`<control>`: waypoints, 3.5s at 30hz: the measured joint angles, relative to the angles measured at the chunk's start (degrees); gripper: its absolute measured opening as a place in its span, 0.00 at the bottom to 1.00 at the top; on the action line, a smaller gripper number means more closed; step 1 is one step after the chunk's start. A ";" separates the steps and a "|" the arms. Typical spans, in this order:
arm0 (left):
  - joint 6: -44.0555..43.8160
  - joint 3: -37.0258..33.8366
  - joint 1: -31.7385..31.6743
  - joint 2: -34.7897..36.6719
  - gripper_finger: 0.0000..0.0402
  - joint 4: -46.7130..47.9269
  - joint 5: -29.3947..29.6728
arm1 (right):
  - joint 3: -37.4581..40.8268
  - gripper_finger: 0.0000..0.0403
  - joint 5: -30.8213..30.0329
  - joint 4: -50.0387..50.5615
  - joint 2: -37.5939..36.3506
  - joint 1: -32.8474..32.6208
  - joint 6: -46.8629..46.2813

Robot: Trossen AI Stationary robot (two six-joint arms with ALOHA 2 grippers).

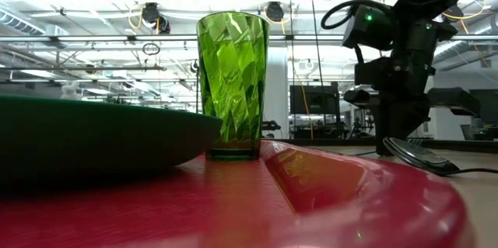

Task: Pick and place plate/cup/fork/spoon on tray
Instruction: Put the purple fork on the red tray to the left of the green plate

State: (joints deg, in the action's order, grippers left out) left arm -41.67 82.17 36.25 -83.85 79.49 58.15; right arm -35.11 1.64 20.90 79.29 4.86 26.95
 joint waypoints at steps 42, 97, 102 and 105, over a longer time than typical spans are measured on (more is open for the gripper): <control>50.54 0.04 -10.30 -0.15 0.57 -48.51 -8.06 | -30.01 0.00 -25.87 4.52 -0.77 -9.13 -8.80; 55.12 -11.56 -26.50 -2.40 0.16 -56.03 -21.54 | -40.41 0.00 -41.25 -2.18 10.67 -15.43 -0.75; 55.12 -11.56 -26.53 -2.38 0.09 -55.99 -21.24 | -40.41 0.00 -41.03 -2.18 10.67 -15.43 -0.98; 54.99 -11.56 -26.50 -2.38 0.09 -55.82 -20.75 | -40.41 0.00 -40.99 -2.22 10.67 -15.43 -0.96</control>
State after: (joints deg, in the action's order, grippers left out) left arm 13.32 70.61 9.75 -86.24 23.67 37.40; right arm -75.53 -39.35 18.68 89.95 -10.57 26.00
